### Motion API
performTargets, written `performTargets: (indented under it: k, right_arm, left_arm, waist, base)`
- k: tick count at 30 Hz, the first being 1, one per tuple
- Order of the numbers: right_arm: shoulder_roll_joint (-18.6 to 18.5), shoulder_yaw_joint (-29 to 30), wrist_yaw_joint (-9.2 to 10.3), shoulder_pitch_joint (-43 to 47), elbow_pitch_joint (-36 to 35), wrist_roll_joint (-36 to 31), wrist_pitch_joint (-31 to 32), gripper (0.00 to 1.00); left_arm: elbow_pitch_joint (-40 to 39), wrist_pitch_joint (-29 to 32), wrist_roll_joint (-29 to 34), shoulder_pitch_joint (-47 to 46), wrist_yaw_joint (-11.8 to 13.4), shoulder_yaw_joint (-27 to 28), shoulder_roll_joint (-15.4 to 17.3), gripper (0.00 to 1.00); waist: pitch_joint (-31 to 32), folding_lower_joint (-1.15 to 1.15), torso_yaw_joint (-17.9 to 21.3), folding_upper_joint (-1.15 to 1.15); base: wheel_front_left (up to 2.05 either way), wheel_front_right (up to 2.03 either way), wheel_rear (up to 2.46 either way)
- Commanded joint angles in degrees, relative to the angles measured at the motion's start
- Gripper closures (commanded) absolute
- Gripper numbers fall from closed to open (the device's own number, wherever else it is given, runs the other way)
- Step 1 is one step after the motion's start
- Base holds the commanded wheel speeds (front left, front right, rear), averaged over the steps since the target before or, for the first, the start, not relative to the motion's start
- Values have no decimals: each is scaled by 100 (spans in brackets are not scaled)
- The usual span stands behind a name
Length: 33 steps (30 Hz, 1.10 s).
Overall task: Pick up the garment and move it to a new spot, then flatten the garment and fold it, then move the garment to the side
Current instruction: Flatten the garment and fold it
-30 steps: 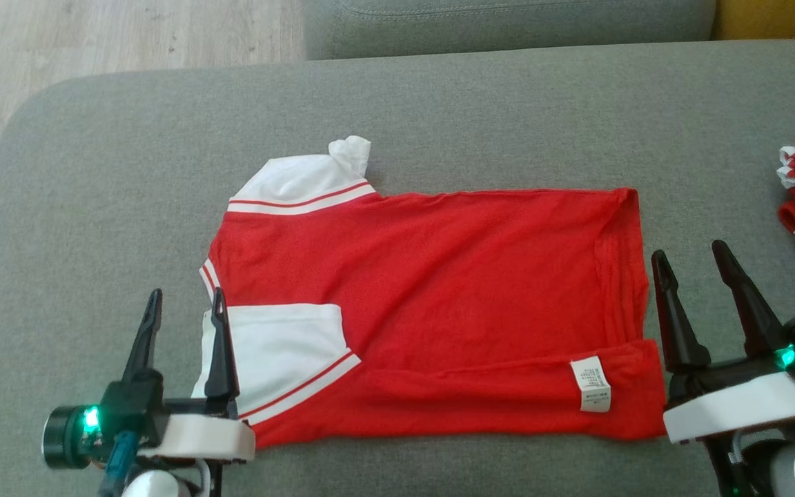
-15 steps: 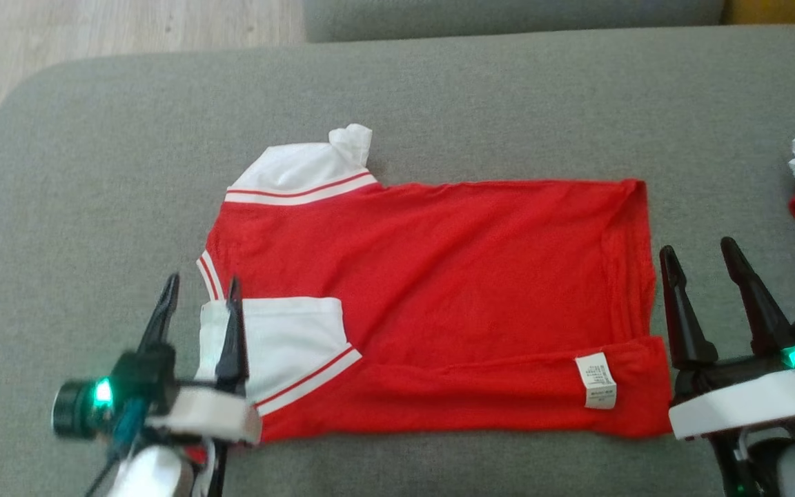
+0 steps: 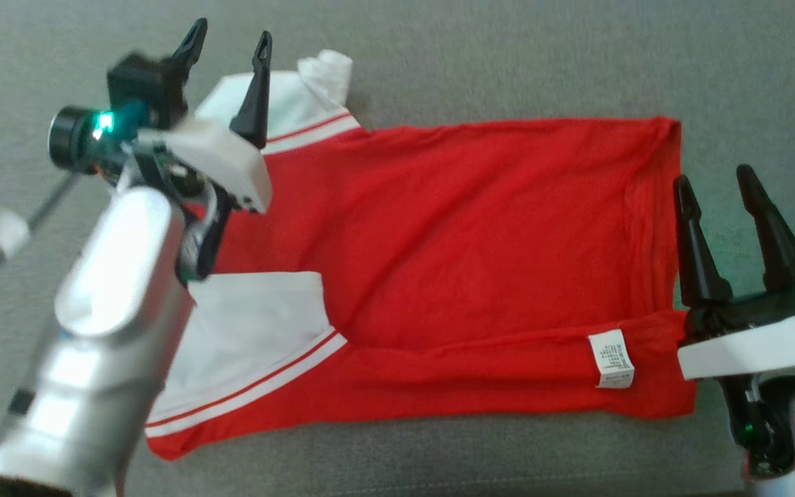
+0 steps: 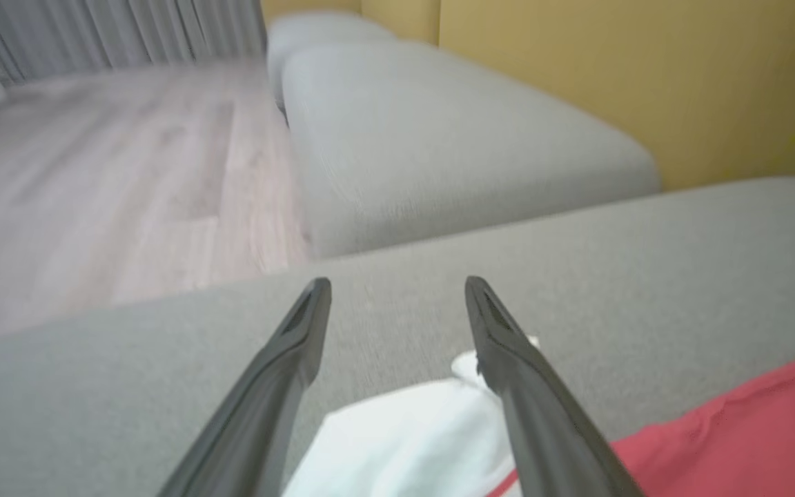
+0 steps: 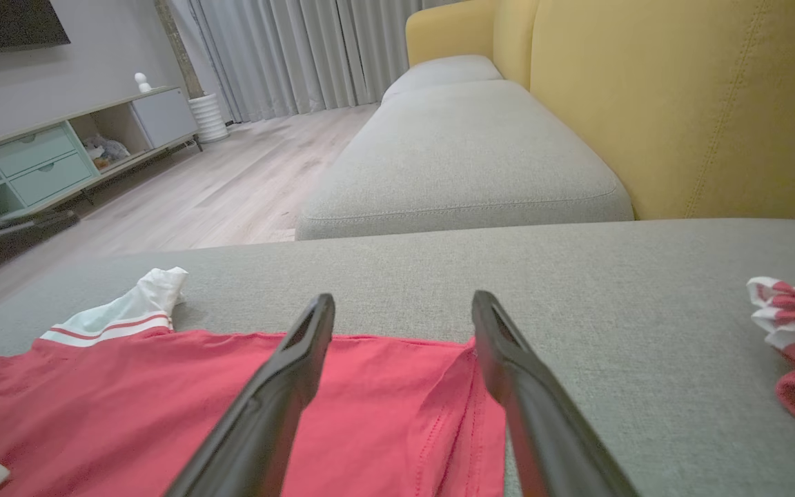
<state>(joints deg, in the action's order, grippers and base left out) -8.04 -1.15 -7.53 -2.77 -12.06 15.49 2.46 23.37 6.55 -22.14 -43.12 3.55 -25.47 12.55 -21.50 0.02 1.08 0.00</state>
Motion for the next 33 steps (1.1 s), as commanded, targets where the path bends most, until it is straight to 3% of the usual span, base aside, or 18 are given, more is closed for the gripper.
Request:
performTargets:
  k: [1,9,17,18,19,20,26,33]
  right_arm:
    - [-93,-137,4,-108,-129,57,-85,0]
    - [-110,-219,4,-252,195,178,-248,0]
    - [-160,-151,4,-300,332,238,-250,0]
    - [-170,-147,4,-316,344,246,-238,0]
    - [-185,-147,4,-338,354,252,-223,0]
    - [-201,-149,4,-364,367,257,-207,0]
    - [-413,-224,4,-734,678,339,-119,0]
    - [-836,-523,4,-1507,1905,548,42,0]
  left_arm:
    - [187,191,-105,-291,-123,169,149,0]
    - [1835,1237,-382,-958,-540,119,291,0]
    - [2476,2353,-632,-1084,-763,-47,163,0]
    - [2493,2449,-632,-1096,-790,-90,158,9]
    - [2492,2490,-613,-1107,-802,-131,162,60]
    - [2475,2460,-591,-1115,-804,-155,166,99]
    - [2495,1711,-456,-1107,-497,-98,199,100]
    - [2594,861,-456,-1188,-439,-41,44,100]
  waist:
    - [-300,-2,162,0]
    - [-387,-2,308,0]
    - [-353,-2,263,0]
    - [-351,-2,254,0]
    - [-353,-2,245,0]
    - [-355,-2,237,0]
    - [-327,-2,226,0]
    - [-269,-2,69,0]
  base:
    - [0,0,0]
    - [0,0,0]
    - [0,0,0]
    - [0,0,0]
    - [0,0,0]
    - [0,0,0]
    - [0,0,0]
    - [0,0,0]
